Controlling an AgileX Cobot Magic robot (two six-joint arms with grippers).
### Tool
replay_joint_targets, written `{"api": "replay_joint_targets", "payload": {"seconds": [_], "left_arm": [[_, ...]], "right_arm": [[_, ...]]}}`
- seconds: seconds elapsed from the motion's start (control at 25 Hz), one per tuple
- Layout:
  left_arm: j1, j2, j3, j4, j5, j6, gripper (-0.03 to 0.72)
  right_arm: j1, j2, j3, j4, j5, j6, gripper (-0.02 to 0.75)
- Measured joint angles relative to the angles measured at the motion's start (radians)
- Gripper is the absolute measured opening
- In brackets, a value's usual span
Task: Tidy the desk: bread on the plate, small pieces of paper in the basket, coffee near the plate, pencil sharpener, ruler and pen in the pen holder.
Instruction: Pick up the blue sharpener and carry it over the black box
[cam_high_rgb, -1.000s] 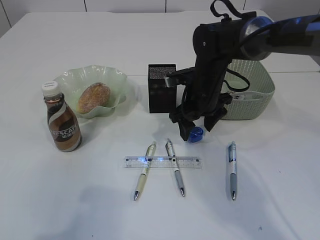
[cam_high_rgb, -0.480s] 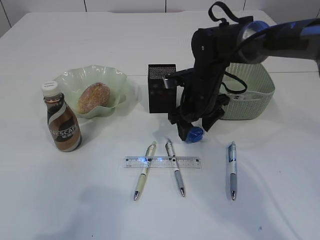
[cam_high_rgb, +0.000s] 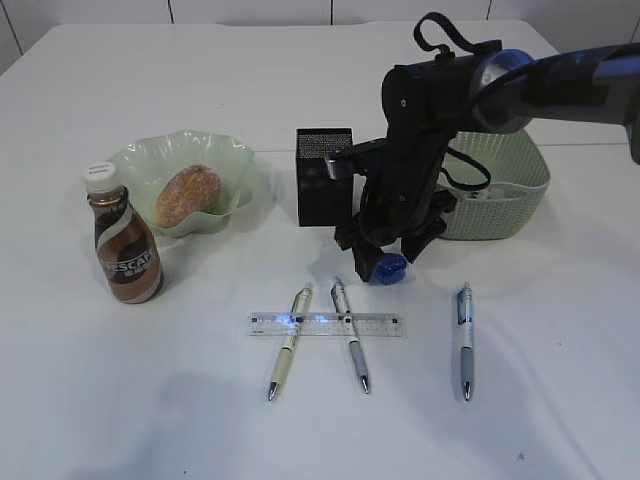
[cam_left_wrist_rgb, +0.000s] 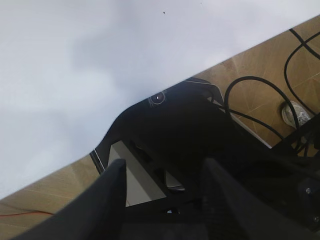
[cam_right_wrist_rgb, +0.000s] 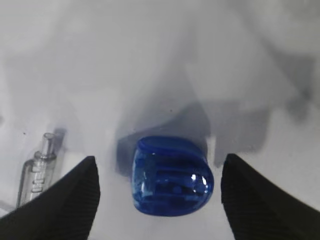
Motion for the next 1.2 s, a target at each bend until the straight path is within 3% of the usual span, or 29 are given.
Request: {"api": "replay_joint_targets", "payload": {"seconds": [0.72,0.88,1.0,1.2], "left_arm": [[0.000,0.000,0.000,0.000,0.005,0.000,0.340],[0.000,0.000,0.000,0.000,0.005,0.000,0.340],[0.000,0.000,0.000,0.000,0.005,0.000,0.340],[0.000,0.000,0.000,0.000,0.007,0.000,0.340]], "right_arm": [[0.000,0.031,-0.005,-0.004,-0.011,0.000,0.586],[0.000,0.031,-0.005,-0.006,-0.013,0.000,0.559],[0.000,0.031,-0.005,-0.007,-0.017,0.000,0.467],[0.000,0.031,-0.005,-0.007,-0.019,0.000,0.396]]}}
